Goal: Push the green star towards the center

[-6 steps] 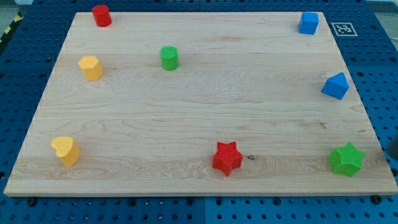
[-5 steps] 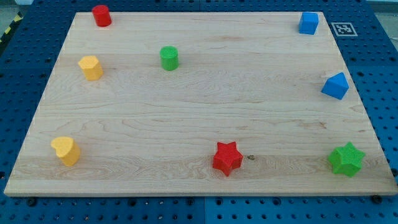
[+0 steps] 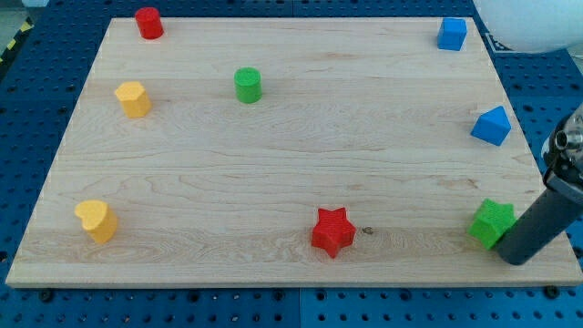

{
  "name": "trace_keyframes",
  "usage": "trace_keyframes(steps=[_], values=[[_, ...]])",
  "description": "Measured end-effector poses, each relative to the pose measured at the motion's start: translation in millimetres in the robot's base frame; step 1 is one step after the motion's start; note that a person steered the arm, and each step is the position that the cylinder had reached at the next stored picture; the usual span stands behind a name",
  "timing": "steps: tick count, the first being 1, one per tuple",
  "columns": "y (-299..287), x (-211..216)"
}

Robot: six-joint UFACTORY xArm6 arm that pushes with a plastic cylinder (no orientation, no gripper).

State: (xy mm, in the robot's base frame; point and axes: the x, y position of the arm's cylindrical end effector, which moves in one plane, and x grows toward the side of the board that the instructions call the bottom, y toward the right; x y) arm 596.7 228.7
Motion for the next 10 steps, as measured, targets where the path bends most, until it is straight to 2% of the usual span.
trace_keyframes(steps=[1, 3, 4, 5, 7, 9, 10], values=[[-4, -18], [-22, -79], [-41, -116], [-83, -144], [-141, -120], [-159, -71], [-186, -80]])
